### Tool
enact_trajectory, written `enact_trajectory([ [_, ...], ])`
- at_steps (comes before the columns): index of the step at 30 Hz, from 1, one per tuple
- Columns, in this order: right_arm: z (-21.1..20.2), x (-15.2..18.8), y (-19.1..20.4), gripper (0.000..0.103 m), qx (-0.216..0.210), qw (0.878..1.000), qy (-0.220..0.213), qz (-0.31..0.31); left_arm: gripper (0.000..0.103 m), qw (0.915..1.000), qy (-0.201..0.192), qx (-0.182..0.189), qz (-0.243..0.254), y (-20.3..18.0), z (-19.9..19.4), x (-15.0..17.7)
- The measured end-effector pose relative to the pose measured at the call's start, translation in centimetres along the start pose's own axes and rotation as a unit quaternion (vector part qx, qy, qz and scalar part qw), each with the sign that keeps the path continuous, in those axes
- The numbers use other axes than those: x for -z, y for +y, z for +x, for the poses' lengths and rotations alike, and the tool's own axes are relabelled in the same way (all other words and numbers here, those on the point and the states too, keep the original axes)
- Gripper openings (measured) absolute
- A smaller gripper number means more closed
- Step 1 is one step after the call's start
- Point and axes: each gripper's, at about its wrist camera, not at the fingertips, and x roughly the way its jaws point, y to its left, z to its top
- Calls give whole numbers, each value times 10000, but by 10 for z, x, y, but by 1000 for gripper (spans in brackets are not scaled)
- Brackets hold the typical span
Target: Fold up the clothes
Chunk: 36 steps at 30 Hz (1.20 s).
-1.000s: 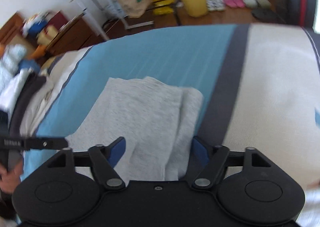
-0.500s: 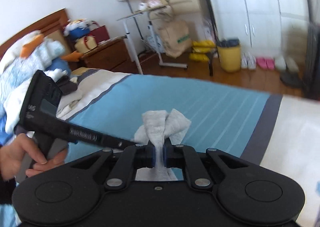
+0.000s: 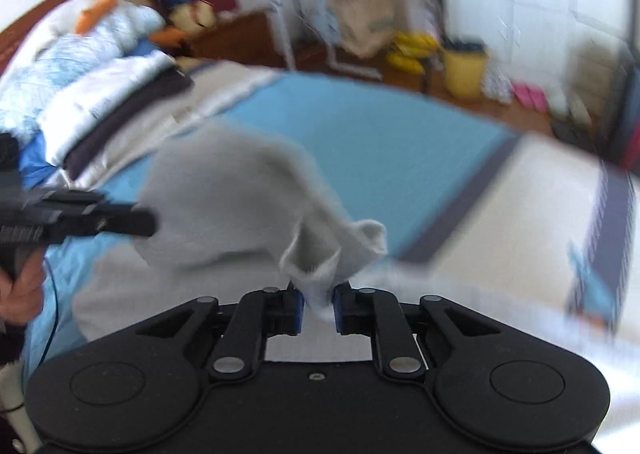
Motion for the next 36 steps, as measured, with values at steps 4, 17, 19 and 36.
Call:
enact_trajectory([
  [4,-16,19,-5,31,44,9964,264,808,9,9971,623,-403,-158,-17,0,37],
  [17,-21,28,-65,83,-1308,9326,-681,3294,39,9776,59,-496,-2044,24,-53,54],
  [19,0,29,-73,83,-999,9284,-268,3568,39,9731,38,-618,-2218,35,-49,50],
  [36,85,24,-75,75,-1926,9142,134,3564,1,9665,902,-991,-2189,61,32,8],
])
